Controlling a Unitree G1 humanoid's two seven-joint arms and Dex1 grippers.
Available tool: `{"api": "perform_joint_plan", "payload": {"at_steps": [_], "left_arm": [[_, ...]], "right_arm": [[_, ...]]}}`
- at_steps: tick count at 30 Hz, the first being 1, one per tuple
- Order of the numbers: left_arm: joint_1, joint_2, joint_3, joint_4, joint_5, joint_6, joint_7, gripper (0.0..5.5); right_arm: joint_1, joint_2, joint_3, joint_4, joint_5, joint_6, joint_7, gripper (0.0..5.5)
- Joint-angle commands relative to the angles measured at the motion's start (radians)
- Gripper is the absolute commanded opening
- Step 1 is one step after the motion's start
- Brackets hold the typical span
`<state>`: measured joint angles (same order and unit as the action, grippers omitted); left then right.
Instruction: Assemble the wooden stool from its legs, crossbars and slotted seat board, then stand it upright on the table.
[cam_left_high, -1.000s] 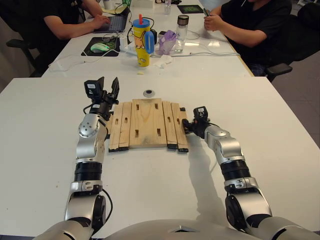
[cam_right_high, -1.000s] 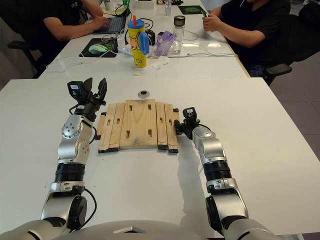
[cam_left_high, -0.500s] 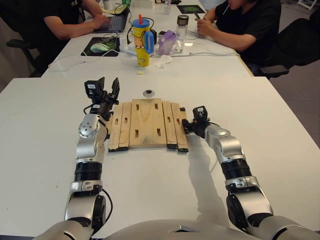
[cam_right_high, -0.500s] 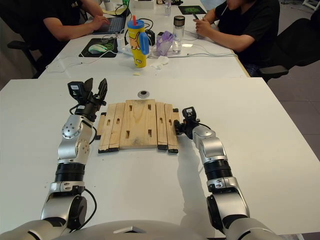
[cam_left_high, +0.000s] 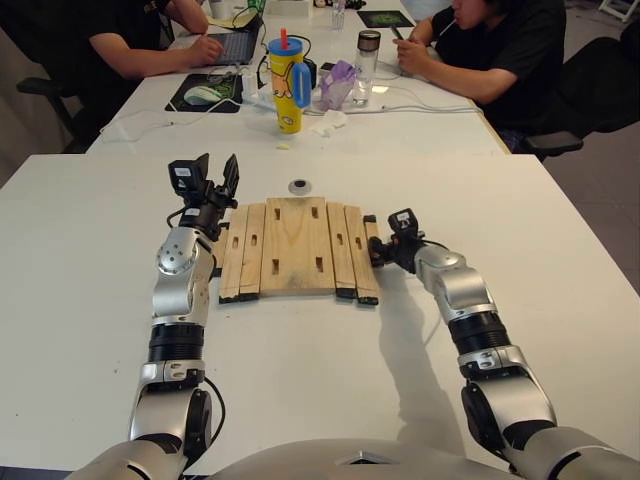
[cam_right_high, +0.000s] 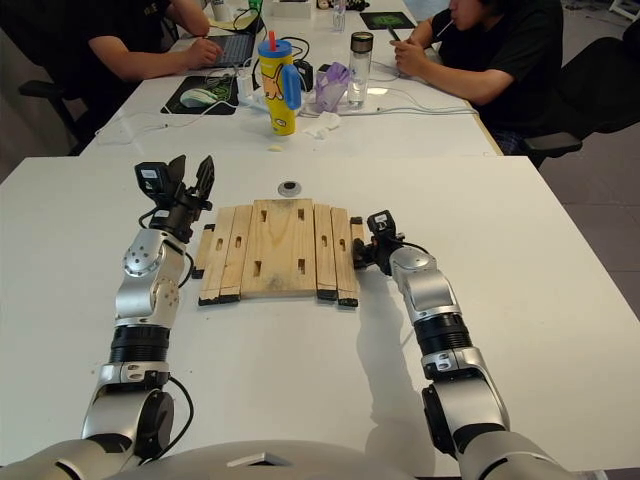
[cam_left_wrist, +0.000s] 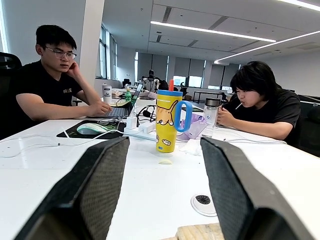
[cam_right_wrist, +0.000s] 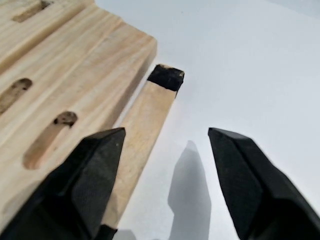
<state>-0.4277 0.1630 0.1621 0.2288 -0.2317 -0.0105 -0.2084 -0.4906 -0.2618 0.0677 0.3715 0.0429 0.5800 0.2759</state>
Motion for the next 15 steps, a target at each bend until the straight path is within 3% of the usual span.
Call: {"api": "perform_joint_plan", "payload": {"at_steps": [1, 9, 15], "left_arm": [[-0.015, 0.002, -0.001, 0.007, 0.005, 0.002, 0.000, 2.67], [-0.015, 0.000, -0.002, 0.005, 0.002, 0.005, -0.003, 2.67], [-0.015, 0.000, -0.003, 0.005, 0.001, 0.007, -0.003, 2.67]], "right_arm": [[0.026, -0.028, -0.006, 0.053, -0.024, 0.025, -0.005, 3.06], [0.002, 0.071, -0.162, -0.031, 0.131, -0.049, -0.031, 3.06], [0.016, 0.077, -0.129, -0.016, 0.106, -0.005, -0.042, 3.06]]}}
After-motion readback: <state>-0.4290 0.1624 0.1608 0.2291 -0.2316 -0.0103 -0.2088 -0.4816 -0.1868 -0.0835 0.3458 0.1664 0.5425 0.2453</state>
